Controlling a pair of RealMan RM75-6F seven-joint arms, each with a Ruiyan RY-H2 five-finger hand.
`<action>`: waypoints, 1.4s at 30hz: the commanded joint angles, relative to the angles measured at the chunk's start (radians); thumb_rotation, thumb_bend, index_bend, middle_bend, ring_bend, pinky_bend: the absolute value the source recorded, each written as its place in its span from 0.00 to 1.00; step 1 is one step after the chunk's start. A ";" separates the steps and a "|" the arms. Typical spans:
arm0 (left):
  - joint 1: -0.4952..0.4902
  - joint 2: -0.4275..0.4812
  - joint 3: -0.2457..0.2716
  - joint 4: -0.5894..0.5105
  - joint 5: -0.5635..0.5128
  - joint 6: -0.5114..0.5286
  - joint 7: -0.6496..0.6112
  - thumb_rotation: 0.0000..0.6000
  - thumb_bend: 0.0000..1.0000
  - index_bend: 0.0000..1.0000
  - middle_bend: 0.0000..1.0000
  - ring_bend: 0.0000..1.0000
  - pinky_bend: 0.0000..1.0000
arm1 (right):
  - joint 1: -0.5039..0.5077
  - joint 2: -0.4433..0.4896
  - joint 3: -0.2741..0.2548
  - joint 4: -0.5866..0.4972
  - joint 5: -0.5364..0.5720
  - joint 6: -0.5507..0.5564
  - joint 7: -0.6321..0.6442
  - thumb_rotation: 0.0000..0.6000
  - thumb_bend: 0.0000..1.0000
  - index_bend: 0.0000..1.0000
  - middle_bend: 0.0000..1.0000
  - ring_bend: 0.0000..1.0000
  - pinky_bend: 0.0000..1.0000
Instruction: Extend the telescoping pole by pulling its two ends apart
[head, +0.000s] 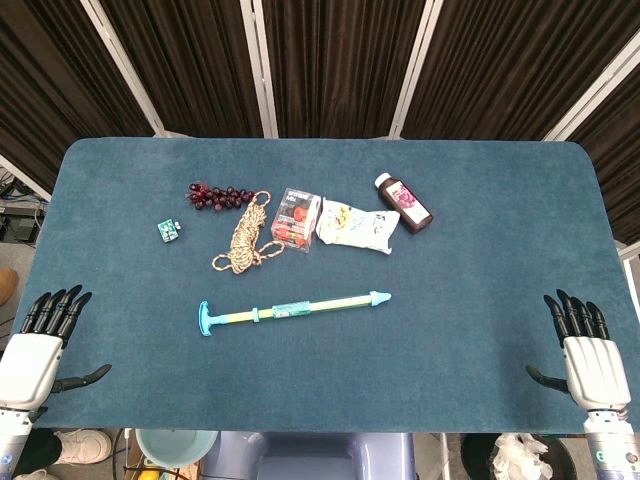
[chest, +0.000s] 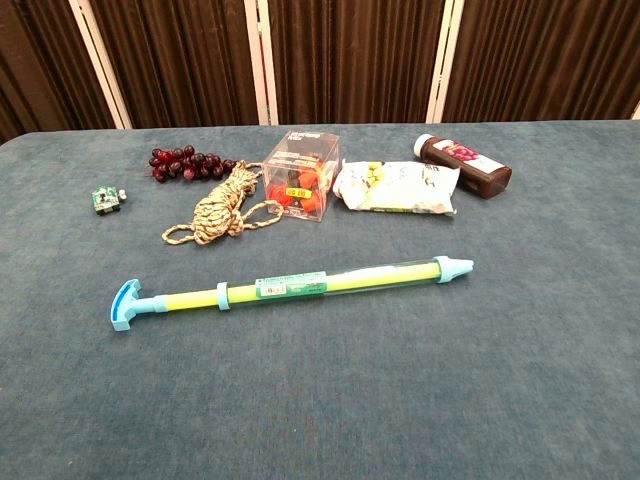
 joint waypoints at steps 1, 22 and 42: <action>0.000 0.000 0.001 0.001 0.000 -0.001 0.000 1.00 0.07 0.00 0.00 0.00 0.00 | 0.000 0.001 0.000 0.000 0.001 0.000 0.001 1.00 0.17 0.00 0.00 0.00 0.00; -0.002 0.000 0.003 0.001 -0.003 -0.005 -0.010 1.00 0.07 0.00 0.00 0.00 0.00 | 0.032 -0.018 0.013 -0.017 -0.022 -0.021 -0.015 1.00 0.17 0.17 0.02 0.00 0.00; -0.005 0.006 0.007 -0.007 -0.002 -0.011 -0.023 1.00 0.07 0.00 0.00 0.00 0.00 | 0.254 -0.304 0.092 -0.008 0.101 -0.245 -0.379 1.00 0.24 0.45 0.20 0.06 0.00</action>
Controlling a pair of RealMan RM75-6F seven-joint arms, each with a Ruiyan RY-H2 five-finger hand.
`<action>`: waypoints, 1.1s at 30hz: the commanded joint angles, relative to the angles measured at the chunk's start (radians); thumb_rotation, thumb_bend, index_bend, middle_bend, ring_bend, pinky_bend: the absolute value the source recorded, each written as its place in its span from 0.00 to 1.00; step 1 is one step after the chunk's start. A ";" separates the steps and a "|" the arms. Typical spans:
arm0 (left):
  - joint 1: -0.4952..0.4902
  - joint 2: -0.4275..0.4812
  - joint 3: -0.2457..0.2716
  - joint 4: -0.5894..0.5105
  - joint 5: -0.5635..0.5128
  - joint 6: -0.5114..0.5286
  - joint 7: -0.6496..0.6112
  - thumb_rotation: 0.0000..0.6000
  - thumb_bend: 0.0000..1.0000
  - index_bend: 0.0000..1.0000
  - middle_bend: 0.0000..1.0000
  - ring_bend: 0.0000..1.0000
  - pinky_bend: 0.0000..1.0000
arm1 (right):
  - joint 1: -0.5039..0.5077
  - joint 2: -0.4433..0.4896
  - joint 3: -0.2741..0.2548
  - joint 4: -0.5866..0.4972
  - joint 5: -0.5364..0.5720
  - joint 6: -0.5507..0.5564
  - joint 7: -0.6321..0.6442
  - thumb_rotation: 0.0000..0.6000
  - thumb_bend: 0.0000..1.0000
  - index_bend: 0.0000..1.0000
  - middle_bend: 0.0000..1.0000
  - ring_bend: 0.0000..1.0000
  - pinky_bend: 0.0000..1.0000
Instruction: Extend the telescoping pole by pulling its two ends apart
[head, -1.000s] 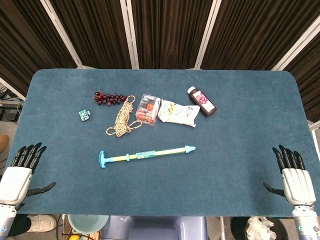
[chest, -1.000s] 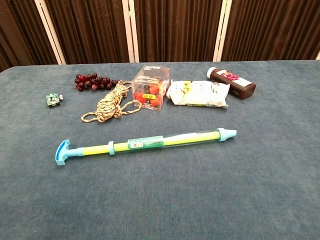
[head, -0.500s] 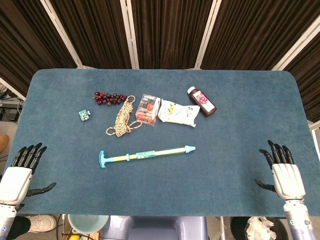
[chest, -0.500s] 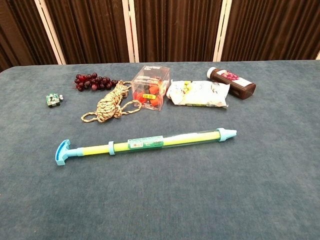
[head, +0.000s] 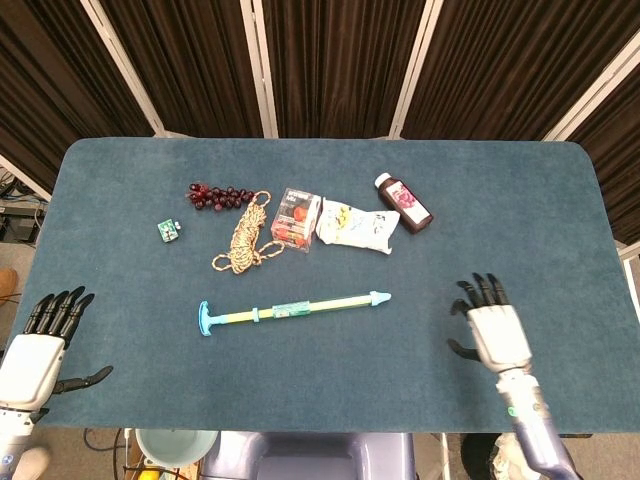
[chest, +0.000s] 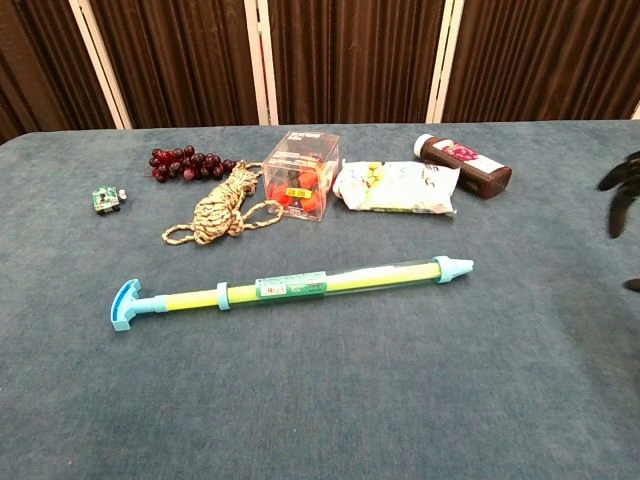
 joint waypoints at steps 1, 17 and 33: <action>-0.001 0.001 0.001 -0.001 0.000 -0.002 -0.003 1.00 0.07 0.00 0.00 0.00 0.00 | 0.054 -0.098 0.017 0.045 0.048 -0.044 -0.101 1.00 0.25 0.45 0.20 0.06 0.00; -0.007 0.010 0.003 -0.014 -0.012 -0.020 -0.025 1.00 0.07 0.00 0.00 0.00 0.00 | 0.197 -0.394 0.078 0.232 0.139 -0.067 -0.271 1.00 0.27 0.46 0.20 0.06 0.00; -0.015 0.014 -0.002 -0.028 -0.038 -0.044 -0.032 1.00 0.07 0.00 0.00 0.00 0.00 | 0.287 -0.528 0.115 0.380 0.219 -0.083 -0.315 1.00 0.43 0.38 0.18 0.02 0.00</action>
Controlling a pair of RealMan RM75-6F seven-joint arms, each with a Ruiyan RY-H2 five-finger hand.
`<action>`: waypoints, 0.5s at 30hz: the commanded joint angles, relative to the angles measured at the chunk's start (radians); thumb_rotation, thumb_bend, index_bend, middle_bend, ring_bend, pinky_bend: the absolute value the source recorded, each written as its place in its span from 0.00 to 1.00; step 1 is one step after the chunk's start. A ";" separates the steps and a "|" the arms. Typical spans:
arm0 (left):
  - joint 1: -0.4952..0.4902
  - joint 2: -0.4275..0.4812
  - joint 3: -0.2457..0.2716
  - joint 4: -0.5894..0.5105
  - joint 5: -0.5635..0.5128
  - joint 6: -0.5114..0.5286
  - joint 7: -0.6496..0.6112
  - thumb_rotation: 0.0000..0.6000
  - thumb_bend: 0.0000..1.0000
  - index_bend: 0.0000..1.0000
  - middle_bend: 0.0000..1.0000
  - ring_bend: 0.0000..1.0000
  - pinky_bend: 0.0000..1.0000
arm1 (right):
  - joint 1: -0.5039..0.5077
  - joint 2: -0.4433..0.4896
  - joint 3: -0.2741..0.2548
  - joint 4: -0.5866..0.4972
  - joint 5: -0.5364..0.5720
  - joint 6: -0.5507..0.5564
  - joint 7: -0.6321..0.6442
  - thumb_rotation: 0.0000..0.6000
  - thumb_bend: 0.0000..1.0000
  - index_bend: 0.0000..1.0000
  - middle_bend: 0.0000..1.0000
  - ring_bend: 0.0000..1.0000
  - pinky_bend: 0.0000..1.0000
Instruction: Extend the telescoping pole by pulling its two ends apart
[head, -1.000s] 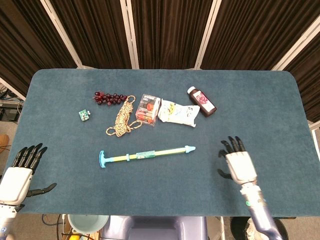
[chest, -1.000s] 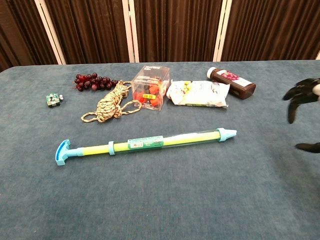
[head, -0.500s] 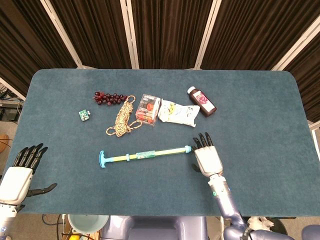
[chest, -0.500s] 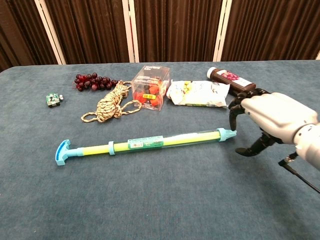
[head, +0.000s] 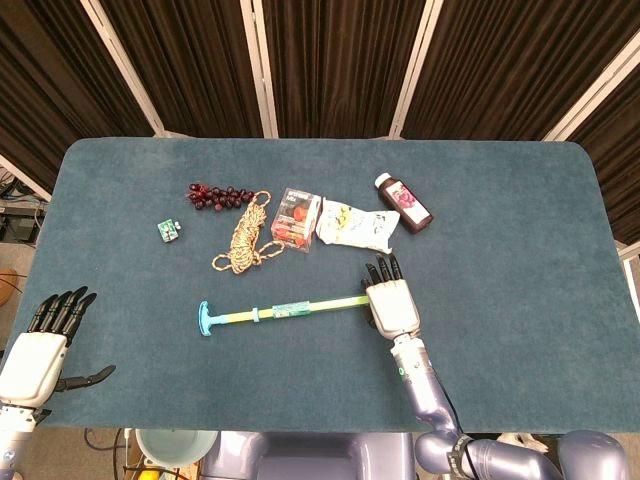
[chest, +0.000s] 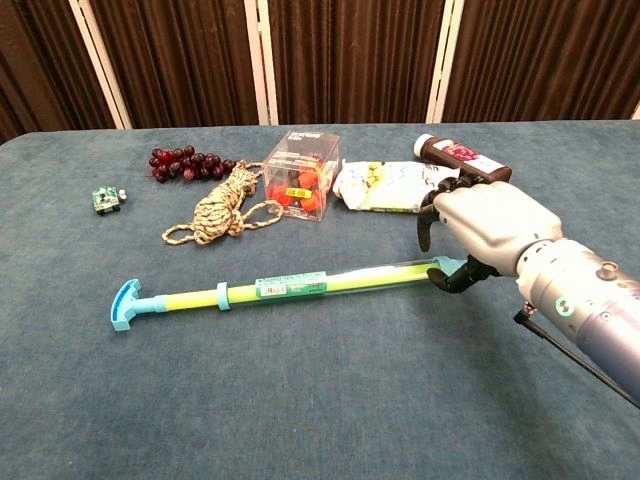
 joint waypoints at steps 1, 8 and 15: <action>-0.001 0.001 0.000 -0.001 -0.002 -0.001 -0.002 1.00 0.07 0.00 0.00 0.00 0.00 | 0.006 -0.013 -0.005 0.020 0.010 -0.001 -0.006 1.00 0.43 0.38 0.18 0.02 0.00; -0.002 0.005 0.000 -0.002 -0.004 -0.005 -0.013 1.00 0.07 0.00 0.00 0.00 0.00 | 0.007 -0.034 -0.018 0.060 0.029 0.001 -0.013 1.00 0.43 0.37 0.17 0.02 0.00; -0.004 0.008 0.001 -0.003 -0.003 -0.006 -0.022 1.00 0.07 0.00 0.00 0.00 0.00 | 0.006 -0.044 -0.031 0.081 0.030 0.011 -0.005 1.00 0.43 0.38 0.17 0.01 0.00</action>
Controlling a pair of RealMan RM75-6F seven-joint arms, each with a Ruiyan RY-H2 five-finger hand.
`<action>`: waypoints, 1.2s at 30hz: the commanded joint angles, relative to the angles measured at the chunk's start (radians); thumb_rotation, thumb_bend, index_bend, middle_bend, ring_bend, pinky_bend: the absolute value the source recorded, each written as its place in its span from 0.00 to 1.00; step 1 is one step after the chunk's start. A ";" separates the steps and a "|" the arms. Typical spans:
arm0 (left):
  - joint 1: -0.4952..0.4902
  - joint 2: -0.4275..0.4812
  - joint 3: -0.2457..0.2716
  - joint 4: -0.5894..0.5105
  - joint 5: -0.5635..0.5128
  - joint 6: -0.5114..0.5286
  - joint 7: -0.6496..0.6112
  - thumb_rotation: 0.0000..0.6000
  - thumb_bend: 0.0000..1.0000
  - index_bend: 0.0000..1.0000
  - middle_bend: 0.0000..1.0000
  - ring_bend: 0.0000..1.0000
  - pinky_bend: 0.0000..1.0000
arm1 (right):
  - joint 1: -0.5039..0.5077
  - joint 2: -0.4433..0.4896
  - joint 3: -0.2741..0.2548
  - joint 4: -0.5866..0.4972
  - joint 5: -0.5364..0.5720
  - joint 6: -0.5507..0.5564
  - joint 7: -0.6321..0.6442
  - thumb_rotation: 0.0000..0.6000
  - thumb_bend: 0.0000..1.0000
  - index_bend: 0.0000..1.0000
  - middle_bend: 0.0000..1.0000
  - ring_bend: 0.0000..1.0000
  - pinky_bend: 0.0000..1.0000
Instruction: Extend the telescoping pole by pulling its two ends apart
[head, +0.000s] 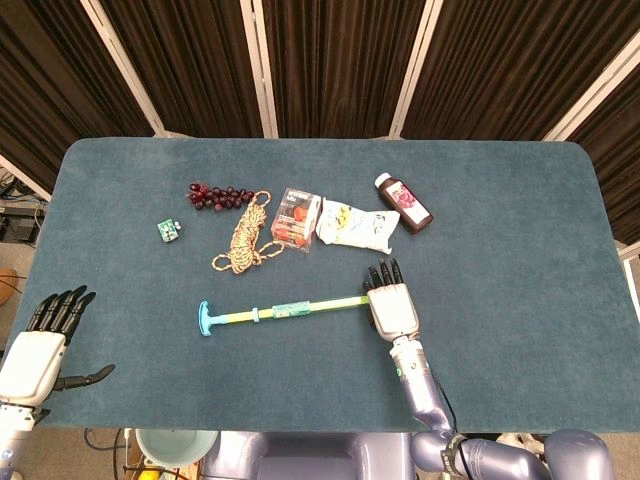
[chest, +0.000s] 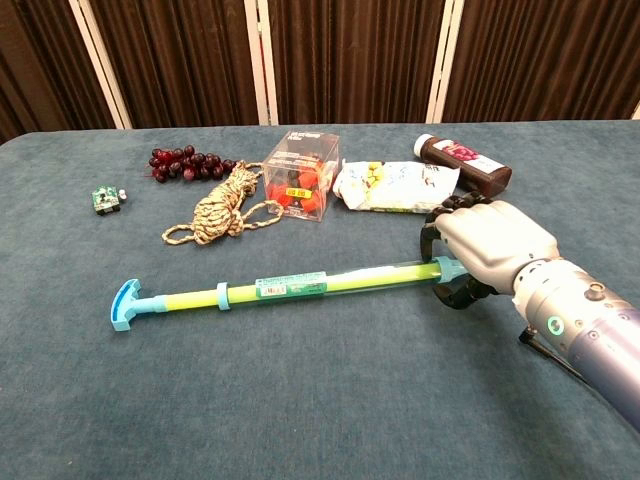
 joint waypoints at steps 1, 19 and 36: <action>0.000 0.000 0.000 0.000 0.001 0.001 -0.001 1.00 0.07 0.00 0.00 0.00 0.00 | -0.002 -0.004 -0.004 0.005 0.001 0.003 0.009 1.00 0.43 0.39 0.17 0.01 0.00; 0.000 -0.003 0.005 0.002 0.016 0.008 0.005 1.00 0.06 0.00 0.00 0.00 0.00 | -0.015 0.074 -0.001 -0.101 -0.014 0.059 0.001 1.00 0.49 0.86 0.28 0.03 0.00; -0.041 0.029 0.015 -0.122 0.083 -0.030 0.089 1.00 0.07 0.11 0.00 0.00 0.00 | -0.060 0.390 -0.027 -0.451 0.029 0.050 -0.028 1.00 0.55 0.90 0.29 0.03 0.00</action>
